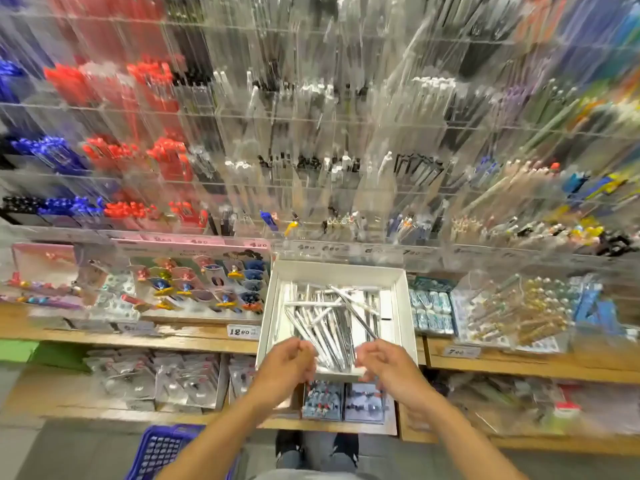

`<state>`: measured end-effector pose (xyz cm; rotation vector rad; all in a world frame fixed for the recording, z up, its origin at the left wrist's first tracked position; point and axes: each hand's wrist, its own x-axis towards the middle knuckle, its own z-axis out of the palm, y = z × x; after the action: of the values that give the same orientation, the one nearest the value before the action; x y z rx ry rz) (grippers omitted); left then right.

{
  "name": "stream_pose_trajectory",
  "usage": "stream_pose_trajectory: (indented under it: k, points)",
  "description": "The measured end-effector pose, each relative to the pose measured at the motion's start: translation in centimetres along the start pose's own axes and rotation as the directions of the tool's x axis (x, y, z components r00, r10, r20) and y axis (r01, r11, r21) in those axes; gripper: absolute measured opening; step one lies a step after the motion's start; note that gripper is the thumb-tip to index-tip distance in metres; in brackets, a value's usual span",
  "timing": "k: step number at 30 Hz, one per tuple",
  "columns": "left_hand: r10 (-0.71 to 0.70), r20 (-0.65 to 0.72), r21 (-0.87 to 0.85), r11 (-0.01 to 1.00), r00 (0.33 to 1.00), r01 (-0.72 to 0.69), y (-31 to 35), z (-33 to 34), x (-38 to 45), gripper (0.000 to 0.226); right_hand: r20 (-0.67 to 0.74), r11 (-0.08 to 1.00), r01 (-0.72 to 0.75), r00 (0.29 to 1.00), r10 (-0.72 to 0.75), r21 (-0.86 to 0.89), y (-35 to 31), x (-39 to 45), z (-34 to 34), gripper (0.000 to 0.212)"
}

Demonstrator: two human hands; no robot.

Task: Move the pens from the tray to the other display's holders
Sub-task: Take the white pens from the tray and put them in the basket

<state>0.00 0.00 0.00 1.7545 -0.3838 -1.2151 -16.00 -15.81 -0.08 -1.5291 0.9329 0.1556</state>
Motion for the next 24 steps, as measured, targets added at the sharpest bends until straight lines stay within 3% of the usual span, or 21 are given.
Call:
stream_pose_trajectory:
  k: [5, 8, 11, 14, 17, 21, 24]
  points:
    - [0.106, -0.072, 0.405, 0.912, 0.992, -0.068, 1.1, -0.1, 7.7, 0.016, -0.173, 0.992, -0.034, 0.985, 0.012, -0.123, -0.8, 6.6, -1.0, 0.011]
    - [0.215, -0.091, 0.706, 0.703, 0.972, -0.089, 0.8, -0.2, 11.9, 0.011, -0.201, 0.983, -0.054, 0.979, 0.018, -0.175, -0.6, 8.9, -1.2, 0.014]
    - [0.287, -0.023, 0.898, 0.428, 0.958, -0.107, 0.3, -0.5, 15.4, 0.03, -0.25, 0.975, -0.059, 0.968, 0.003, -0.215, -0.6, 10.6, -1.7, 0.008]
    - [0.259, 0.036, 0.964, 0.245, 0.965, -0.102, -0.4, -0.5, 16.9, 0.037, -0.285, 0.96, -0.052, 0.958, -0.031, -0.276, -0.1, 11.5, -2.1, 0.01]
    - [0.227, 0.068, 0.986, 0.134, 0.971, -0.101, -0.9, -0.4, 17.3, 0.043, -0.29, 0.953, -0.045, 0.956, -0.045, -0.299, 0.3, 12.2, -2.4, 0.014]
    - [0.249, 0.1, 0.989, 0.078, 0.963, -0.123, -0.9, -0.6, 16.7, 0.054, -0.296, 0.945, -0.043, 0.953, -0.058, -0.325, 0.6, 13.1, -2.4, 0.017]
    - [0.301, 0.108, 0.98, 0.126, 0.948, -0.152, 0.2, -1.1, 15.6, 0.038, -0.323, 0.927, -0.044, 0.942, -0.085, -0.373, 0.8, 13.9, -2.5, 0.019]
